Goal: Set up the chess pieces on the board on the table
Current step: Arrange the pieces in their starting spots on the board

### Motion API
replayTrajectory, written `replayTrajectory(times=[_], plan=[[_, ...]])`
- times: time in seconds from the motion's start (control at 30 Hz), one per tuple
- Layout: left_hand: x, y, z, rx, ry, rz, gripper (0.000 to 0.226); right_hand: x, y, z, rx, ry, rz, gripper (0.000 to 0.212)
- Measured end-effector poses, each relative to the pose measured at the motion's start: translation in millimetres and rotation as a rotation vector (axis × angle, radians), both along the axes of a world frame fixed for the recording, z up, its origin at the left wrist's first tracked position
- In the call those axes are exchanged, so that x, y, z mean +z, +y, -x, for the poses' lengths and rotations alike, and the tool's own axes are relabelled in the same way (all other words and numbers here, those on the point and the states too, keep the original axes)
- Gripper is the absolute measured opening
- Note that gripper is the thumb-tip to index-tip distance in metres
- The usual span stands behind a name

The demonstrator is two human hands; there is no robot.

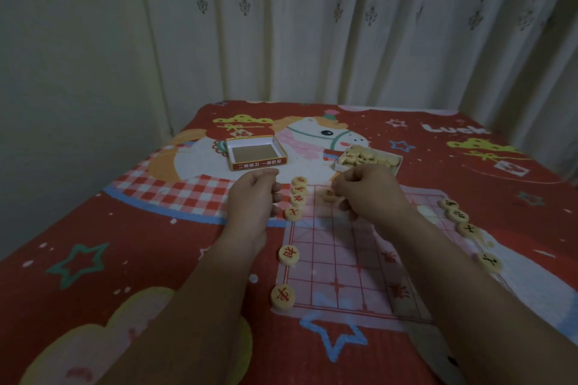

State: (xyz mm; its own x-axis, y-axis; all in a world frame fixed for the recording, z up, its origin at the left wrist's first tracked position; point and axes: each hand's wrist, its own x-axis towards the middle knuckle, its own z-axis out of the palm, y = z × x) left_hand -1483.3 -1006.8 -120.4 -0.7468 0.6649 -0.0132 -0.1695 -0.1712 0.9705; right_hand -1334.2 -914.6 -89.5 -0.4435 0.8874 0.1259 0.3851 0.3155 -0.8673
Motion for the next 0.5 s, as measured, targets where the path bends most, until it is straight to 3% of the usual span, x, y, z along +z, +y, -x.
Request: replayTrajectory(times=[0.37,0.5], plan=[[8.5,19.5,16.0,0.012,-0.014,0.061,0.007,14.4,82.4,-28.6,-0.230,-0.057,-0.133,0.016],[12.1,34.2,21.0,-0.011,0.061,0.109,0.010,13.6,123.1,-36.3,-0.341,-0.181,-0.182,0.013]])
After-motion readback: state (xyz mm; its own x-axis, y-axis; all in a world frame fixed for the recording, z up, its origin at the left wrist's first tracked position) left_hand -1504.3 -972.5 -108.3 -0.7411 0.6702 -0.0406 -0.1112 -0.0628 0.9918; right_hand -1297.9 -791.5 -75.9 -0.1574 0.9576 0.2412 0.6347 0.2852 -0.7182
